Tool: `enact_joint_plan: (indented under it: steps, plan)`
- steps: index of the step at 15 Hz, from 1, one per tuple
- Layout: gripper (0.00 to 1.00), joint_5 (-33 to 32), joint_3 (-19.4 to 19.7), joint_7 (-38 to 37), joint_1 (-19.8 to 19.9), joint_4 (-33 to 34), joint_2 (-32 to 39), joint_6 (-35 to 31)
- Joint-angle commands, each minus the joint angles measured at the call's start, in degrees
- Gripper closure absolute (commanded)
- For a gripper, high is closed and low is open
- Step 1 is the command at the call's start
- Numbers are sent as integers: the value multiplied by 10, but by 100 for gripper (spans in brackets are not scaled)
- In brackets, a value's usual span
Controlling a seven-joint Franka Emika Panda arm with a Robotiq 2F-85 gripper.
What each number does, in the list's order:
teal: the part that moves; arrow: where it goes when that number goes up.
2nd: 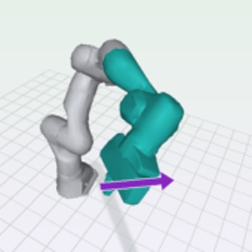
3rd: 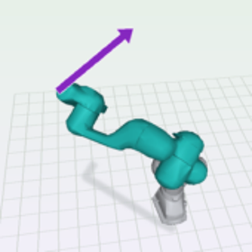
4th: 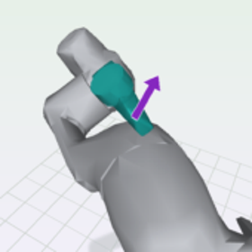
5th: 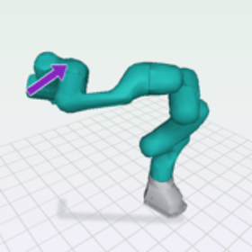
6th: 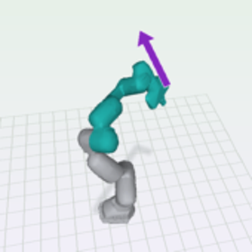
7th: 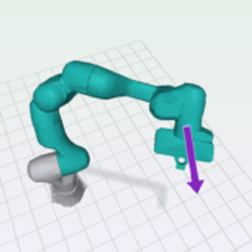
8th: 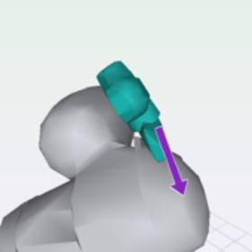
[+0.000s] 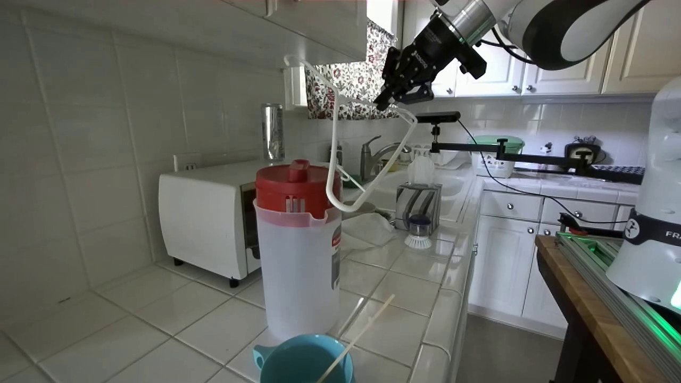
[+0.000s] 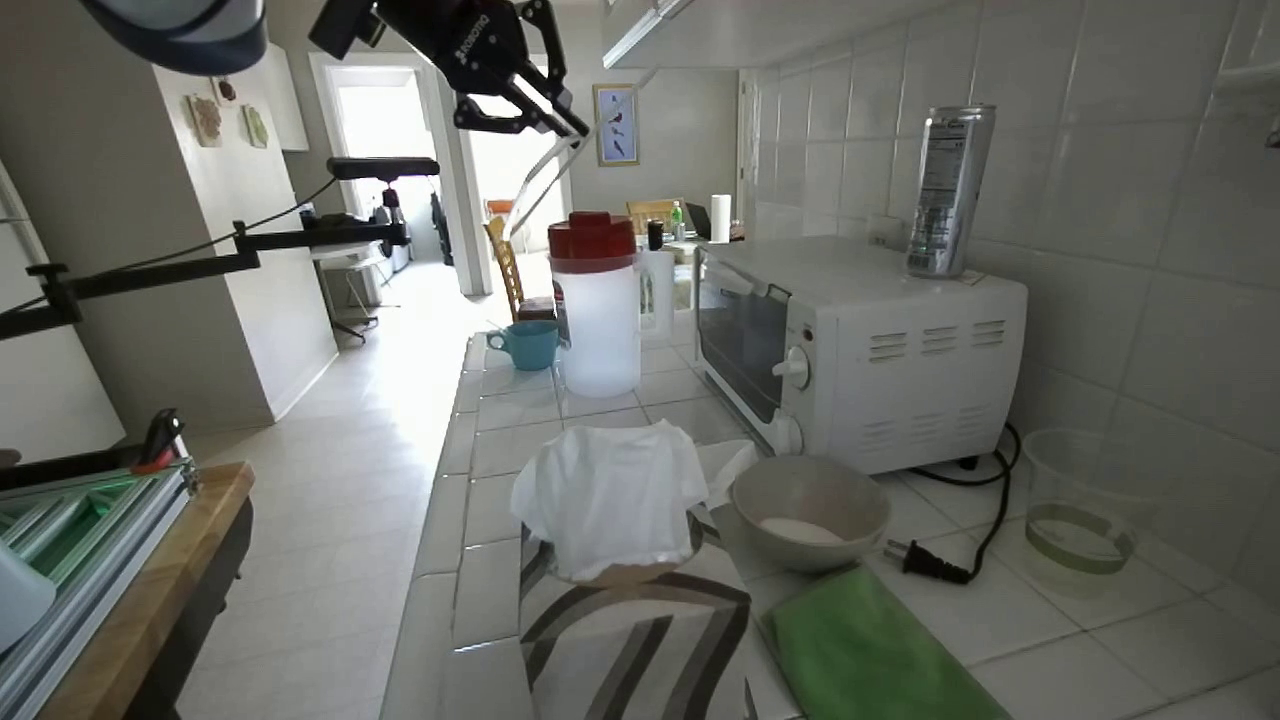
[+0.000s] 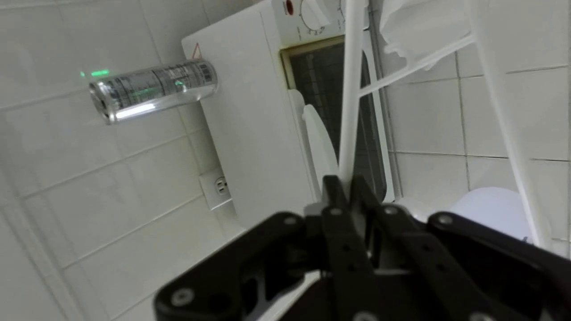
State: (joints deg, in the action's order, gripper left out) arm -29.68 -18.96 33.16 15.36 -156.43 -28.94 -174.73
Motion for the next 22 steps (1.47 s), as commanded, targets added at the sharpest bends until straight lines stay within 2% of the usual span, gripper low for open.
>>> enact_joint_plan:
  steps: [1,8,14,22]
  plan:
    - [98,-19,-43,-25,55,8,-20,-27]
    - [98,-5,-97,-24,110,12,-34,-62]
    - [98,2,-117,-35,140,11,-61,-91]
    - [98,0,-136,-30,148,17,-58,-100]
